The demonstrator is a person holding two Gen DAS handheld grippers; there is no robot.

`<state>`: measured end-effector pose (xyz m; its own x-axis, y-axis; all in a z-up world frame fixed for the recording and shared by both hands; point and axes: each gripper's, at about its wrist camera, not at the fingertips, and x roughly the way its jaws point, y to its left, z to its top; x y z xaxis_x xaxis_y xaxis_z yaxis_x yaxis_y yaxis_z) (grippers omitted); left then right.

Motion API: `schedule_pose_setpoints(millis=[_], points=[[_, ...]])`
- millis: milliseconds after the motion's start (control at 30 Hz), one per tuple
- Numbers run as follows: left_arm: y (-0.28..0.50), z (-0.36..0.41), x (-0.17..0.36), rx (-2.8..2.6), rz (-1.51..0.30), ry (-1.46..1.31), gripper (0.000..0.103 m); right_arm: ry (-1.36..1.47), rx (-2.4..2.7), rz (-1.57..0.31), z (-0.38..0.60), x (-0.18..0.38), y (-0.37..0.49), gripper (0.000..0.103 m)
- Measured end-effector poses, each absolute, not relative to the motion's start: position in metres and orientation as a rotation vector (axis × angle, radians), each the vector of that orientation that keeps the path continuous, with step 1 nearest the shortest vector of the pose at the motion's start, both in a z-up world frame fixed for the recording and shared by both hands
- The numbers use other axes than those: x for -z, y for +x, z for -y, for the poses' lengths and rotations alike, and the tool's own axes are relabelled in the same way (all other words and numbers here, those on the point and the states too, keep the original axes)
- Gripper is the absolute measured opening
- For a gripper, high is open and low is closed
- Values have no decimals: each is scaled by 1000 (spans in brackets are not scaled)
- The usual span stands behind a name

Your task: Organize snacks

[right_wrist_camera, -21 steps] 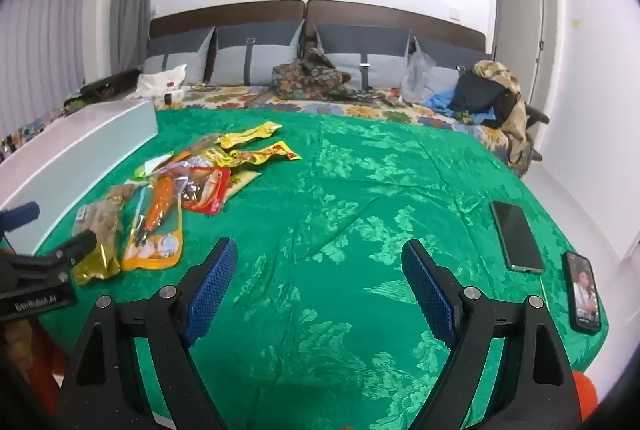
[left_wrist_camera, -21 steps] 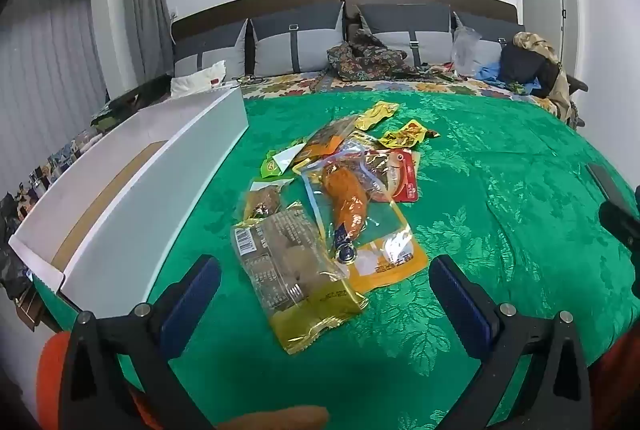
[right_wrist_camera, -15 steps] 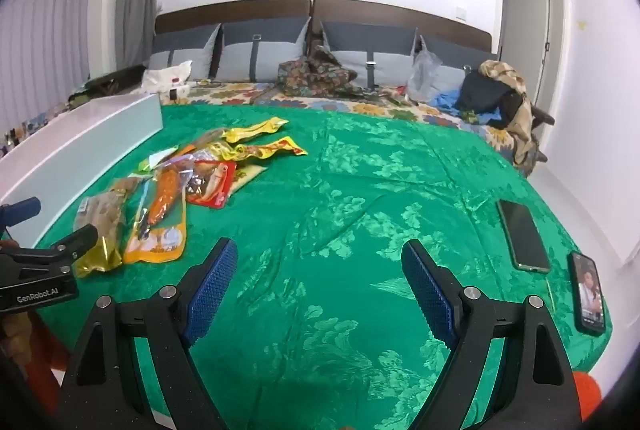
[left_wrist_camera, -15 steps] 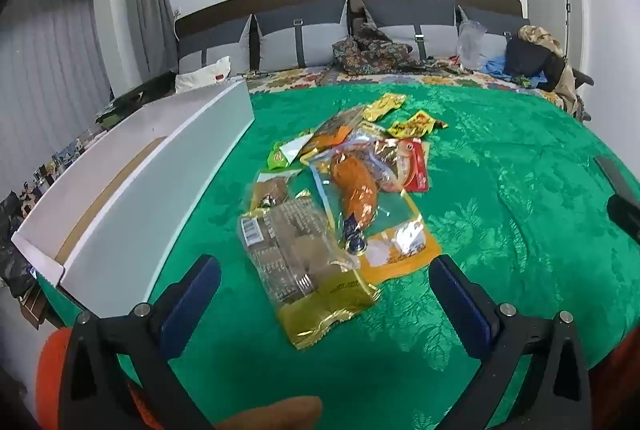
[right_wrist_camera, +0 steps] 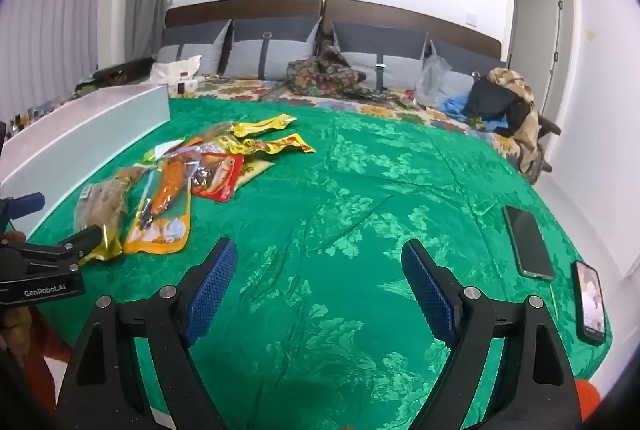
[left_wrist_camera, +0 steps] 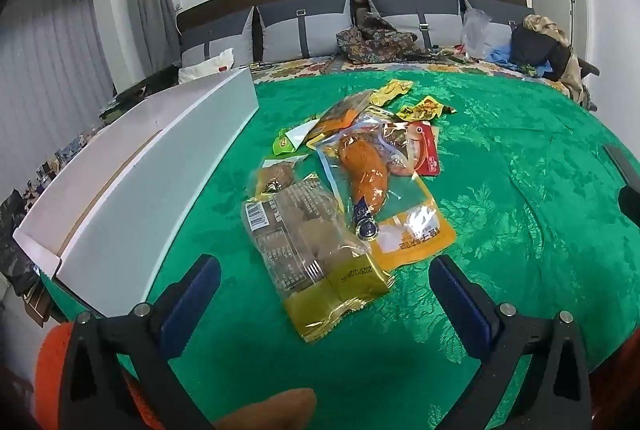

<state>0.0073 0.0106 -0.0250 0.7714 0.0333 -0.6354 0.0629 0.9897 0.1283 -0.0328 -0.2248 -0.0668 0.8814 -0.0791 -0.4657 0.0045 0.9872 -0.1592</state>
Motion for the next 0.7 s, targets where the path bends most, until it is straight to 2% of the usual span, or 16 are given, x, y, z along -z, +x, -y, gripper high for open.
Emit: schedule_pose_setpoints(millis=[700], points=[[14, -20, 30, -7, -700, 141, 103, -184, 33, -492, 225, 75, -32, 87]])
